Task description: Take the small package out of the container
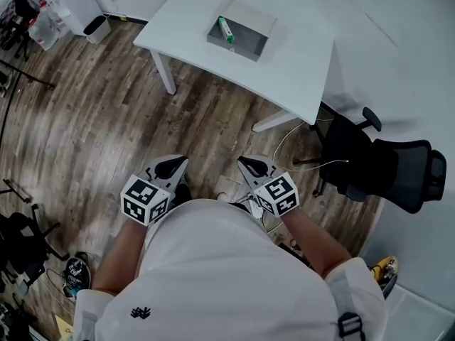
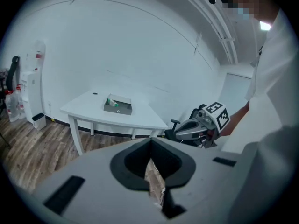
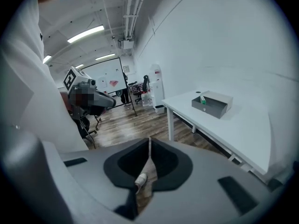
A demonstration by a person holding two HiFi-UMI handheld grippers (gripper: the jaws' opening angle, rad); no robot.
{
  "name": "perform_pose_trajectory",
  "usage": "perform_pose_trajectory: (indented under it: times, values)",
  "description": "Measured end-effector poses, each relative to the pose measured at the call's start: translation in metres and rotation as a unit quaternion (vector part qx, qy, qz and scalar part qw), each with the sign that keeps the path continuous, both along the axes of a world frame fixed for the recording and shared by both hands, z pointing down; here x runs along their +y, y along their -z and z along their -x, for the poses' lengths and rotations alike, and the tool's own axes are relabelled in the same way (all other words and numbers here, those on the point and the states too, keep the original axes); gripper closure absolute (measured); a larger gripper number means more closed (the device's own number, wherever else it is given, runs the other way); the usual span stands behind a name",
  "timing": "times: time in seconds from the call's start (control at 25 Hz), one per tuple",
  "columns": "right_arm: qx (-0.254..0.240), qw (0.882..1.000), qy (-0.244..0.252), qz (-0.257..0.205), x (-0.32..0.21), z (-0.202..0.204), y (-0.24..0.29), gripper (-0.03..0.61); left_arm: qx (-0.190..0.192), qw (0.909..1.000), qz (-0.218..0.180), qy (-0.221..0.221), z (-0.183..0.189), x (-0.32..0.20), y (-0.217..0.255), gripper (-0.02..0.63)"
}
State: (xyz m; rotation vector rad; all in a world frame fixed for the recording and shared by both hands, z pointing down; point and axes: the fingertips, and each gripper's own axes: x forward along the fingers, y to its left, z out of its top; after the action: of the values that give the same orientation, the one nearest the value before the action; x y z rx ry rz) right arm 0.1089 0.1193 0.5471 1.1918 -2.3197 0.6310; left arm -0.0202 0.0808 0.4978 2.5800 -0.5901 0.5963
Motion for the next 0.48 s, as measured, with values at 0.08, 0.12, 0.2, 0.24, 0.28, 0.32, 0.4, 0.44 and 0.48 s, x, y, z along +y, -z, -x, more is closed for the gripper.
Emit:
perform_pose_trajectory:
  times: [0.08, 0.12, 0.2, 0.24, 0.28, 0.32, 0.4, 0.44, 0.48]
  values:
    - [0.002, 1.0, -0.014, 0.001, -0.022, 0.007, 0.002, 0.568, 0.002, 0.9999, -0.006, -0.016, 0.011, -0.018, 0.004, 0.607]
    - [0.004, 1.0, -0.02, 0.0, -0.033, 0.009, 0.002, 0.568, 0.003, 0.9997, -0.009, -0.022, 0.016, -0.025, 0.005, 0.607]
    - [0.011, 0.999, -0.032, -0.007, -0.054, 0.013, 0.005, 0.568, 0.004, 0.9995, -0.011, -0.03, 0.028, -0.04, 0.003, 0.607]
    - [0.014, 0.999, -0.038, -0.011, -0.065, 0.015, 0.006, 0.568, 0.004, 0.9994, -0.01, -0.032, 0.036, -0.048, 0.001, 0.607]
    - [0.018, 0.999, -0.043, -0.016, -0.077, 0.017, 0.008, 0.568, 0.002, 0.9994, -0.007, -0.033, 0.043, -0.056, -0.002, 0.607]
    - [0.02, 0.998, -0.049, -0.019, -0.089, 0.019, 0.01, 0.566, 0.001, 0.9995, -0.004, -0.032, 0.05, -0.065, -0.004, 0.607]
    - [0.025, 0.998, -0.059, -0.022, -0.11, 0.019, 0.013, 0.566, 0.001, 0.9996, 0.003, -0.028, 0.061, -0.078, -0.008, 0.607]
    - [0.026, 0.997, -0.063, -0.022, -0.118, 0.018, 0.014, 0.566, 0.002, 0.9997, 0.005, -0.025, 0.064, -0.082, -0.009, 0.607]
    - [0.028, 0.997, -0.067, -0.023, -0.128, 0.015, 0.015, 0.566, 0.003, 0.9998, 0.007, -0.021, 0.066, -0.087, -0.01, 0.607]
